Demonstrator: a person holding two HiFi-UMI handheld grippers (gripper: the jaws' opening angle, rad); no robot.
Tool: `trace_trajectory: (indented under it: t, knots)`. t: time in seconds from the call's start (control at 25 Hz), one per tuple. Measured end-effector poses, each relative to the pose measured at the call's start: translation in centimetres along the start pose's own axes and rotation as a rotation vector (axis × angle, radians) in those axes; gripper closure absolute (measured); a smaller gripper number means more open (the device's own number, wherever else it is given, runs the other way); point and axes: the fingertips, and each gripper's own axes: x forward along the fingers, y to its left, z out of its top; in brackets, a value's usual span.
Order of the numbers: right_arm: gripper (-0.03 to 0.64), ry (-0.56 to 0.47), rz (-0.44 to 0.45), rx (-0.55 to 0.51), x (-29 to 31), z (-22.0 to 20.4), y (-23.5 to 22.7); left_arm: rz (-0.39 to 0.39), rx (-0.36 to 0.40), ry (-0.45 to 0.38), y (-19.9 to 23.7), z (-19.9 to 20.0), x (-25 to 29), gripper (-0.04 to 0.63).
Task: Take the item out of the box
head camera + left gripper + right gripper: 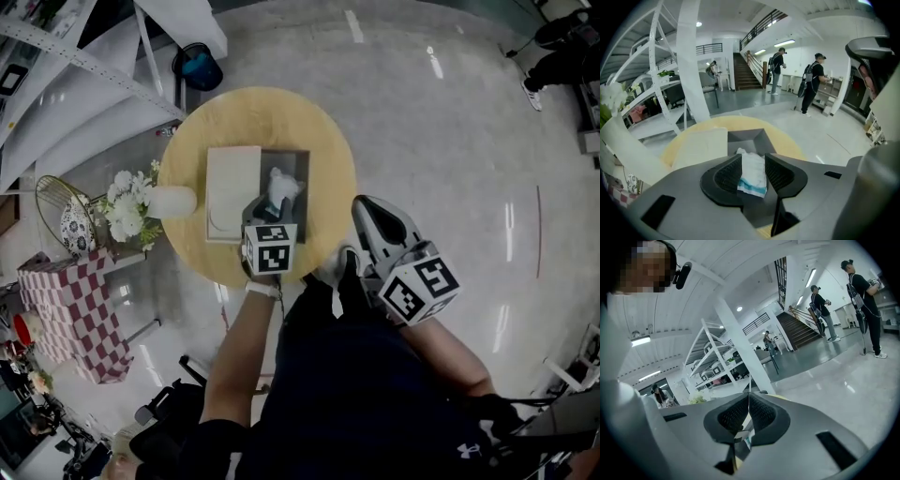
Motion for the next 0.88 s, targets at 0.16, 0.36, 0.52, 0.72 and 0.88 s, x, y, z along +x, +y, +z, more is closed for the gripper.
trace_trajectory:
  t: [0.16,0.36,0.52,0.72,0.88]
  knots:
    - [0.604,0.001,-0.022,0.018,-0.1,0.0,-1.1,0.006,0.012,0.065,-0.2,-1.1,1.6,0.428]
    - [0.604,0.015,-0.03,0.046,0.2,-0.5,-1.9,0.008,0.029,0.131,-0.5,-1.8,3.5,0.422]
    - [0.604,0.017,-0.029,0.062,0.2,-0.6,-1.9,0.016,0.043,0.177,-0.5,-2.4,4.5,0.417]
    - [0.604,0.018,-0.04,0.076,0.3,-0.6,-2.4,0.015,0.058,0.233,-0.6,-3.0,5.4,0.417]
    - [0.604,0.018,-0.047,0.087,0.4,-0.6,-2.8,0.025,0.08,0.301,-0.5,-4.1,6.2,0.417]
